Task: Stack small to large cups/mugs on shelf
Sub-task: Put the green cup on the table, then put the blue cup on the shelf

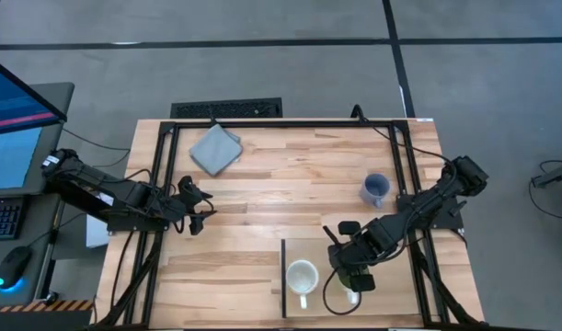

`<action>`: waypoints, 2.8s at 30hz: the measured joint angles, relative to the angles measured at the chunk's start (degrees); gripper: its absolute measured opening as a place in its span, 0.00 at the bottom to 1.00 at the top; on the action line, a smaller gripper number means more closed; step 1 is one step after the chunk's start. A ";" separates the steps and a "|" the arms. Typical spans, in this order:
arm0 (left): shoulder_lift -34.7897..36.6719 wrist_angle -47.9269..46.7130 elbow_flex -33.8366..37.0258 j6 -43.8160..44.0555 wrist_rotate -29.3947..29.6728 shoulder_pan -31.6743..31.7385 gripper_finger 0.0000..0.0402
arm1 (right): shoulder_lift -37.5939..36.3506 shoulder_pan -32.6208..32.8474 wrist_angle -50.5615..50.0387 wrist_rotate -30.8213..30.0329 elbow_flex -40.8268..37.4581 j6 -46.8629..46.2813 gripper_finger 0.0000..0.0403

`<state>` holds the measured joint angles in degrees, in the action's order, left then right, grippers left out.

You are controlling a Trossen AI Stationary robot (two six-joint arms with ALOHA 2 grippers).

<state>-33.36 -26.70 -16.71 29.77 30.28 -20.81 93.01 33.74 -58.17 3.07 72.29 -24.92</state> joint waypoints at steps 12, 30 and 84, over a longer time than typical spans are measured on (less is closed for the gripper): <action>0.00 0.00 0.00 1.05 0.00 0.00 0.63 | 0.00 0.02 -0.04 0.22 0.00 -0.01 0.13; 0.00 0.00 0.00 1.15 0.00 -0.01 0.63 | 0.00 0.00 0.17 1.90 0.00 -0.10 0.14; 0.00 0.02 0.00 1.37 -2.08 -0.01 0.63 | -2.14 0.20 -17.88 -3.02 13.03 1.48 0.57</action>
<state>-33.36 -26.68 -16.71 31.14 28.21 -20.82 90.87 33.94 -76.05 0.05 85.32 -23.44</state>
